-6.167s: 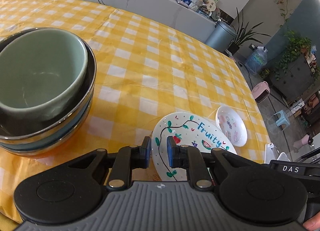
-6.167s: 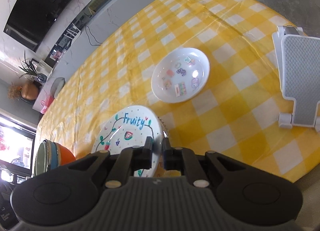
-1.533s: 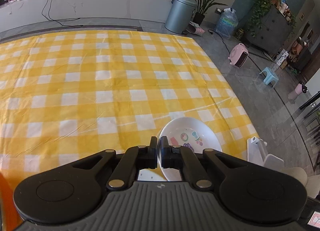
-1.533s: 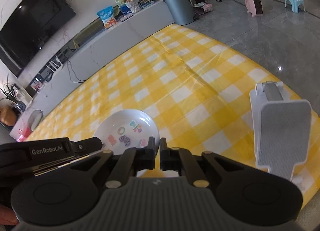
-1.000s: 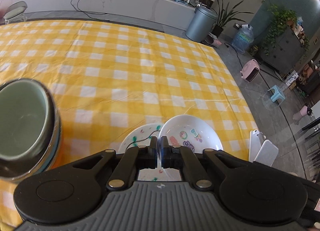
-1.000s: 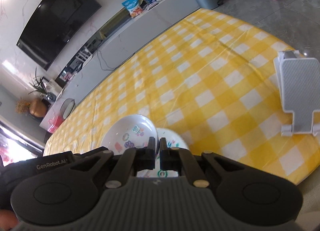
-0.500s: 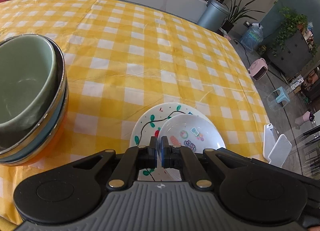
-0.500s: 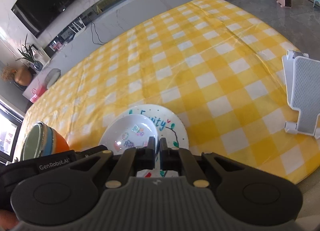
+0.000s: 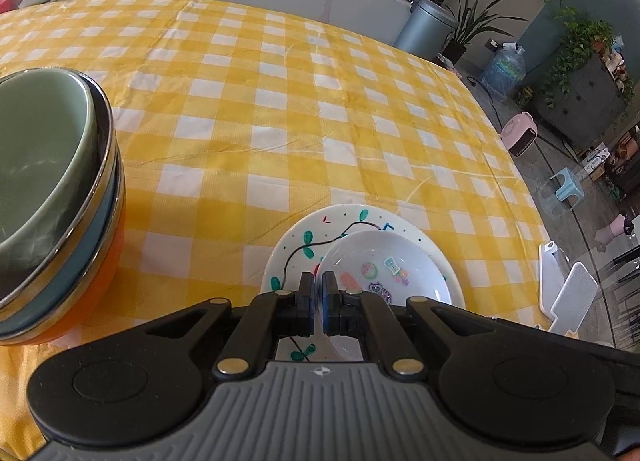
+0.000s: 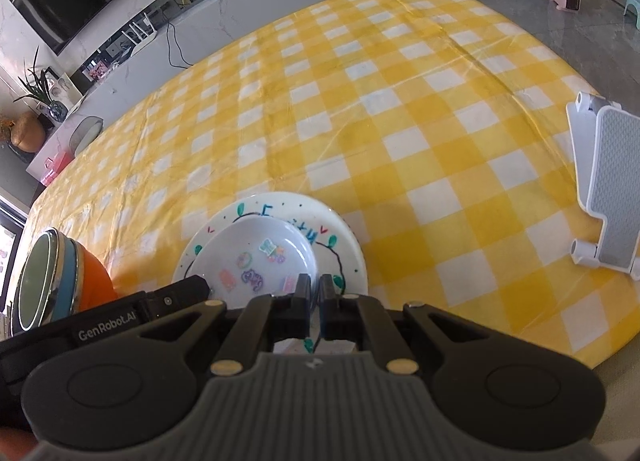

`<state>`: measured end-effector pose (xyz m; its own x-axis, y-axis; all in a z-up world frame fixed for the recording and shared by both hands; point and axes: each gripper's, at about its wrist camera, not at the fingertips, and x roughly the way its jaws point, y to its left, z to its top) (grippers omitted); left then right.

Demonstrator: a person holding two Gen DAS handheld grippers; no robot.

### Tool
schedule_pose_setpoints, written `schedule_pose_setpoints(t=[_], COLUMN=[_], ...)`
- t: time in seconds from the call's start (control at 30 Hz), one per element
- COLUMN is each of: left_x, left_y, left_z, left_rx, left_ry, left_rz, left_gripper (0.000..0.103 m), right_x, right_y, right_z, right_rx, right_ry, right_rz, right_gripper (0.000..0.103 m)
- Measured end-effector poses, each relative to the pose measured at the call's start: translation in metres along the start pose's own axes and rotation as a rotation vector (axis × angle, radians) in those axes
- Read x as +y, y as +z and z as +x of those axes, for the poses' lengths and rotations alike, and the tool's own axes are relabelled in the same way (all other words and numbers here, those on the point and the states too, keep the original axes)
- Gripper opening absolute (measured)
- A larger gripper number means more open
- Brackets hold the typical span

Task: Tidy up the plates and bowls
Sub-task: 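Carry the sticker bowl with the left gripper onto the Fruity plate, then open the left gripper to release the sticker bowl on the plate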

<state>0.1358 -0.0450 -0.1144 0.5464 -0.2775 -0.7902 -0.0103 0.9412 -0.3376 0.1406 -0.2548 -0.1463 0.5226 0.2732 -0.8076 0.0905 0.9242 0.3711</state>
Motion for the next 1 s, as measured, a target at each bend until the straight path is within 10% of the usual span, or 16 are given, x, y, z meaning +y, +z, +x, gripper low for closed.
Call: schedule_pose_setpoints(t=[0.23, 0.57, 1.0], left_x=[-0.001, -0.011, -0.020], left_y=[0.001, 0.004, 0.024], left_z=[0.002, -0.017, -0.089], left_rx=[0.004, -0.061, -0.010], left_ry=[-0.002, 0.027, -0.038], left_rz=[0.008, 0.065, 0.199], left_gripper=[0.004, 0.039, 0.047], right_x=[0.003, 0.001, 0.013], right_y=[-0.001, -0.002, -0.012], right_z=[0.000, -0.012, -0.048], right_rx=[0.001, -0.048, -0.099], right_ry=[-0.005, 0.028, 0.056], right_rz=[-0.006, -0.006, 0.008], right_gripper=[0.004, 0.026, 0.052])
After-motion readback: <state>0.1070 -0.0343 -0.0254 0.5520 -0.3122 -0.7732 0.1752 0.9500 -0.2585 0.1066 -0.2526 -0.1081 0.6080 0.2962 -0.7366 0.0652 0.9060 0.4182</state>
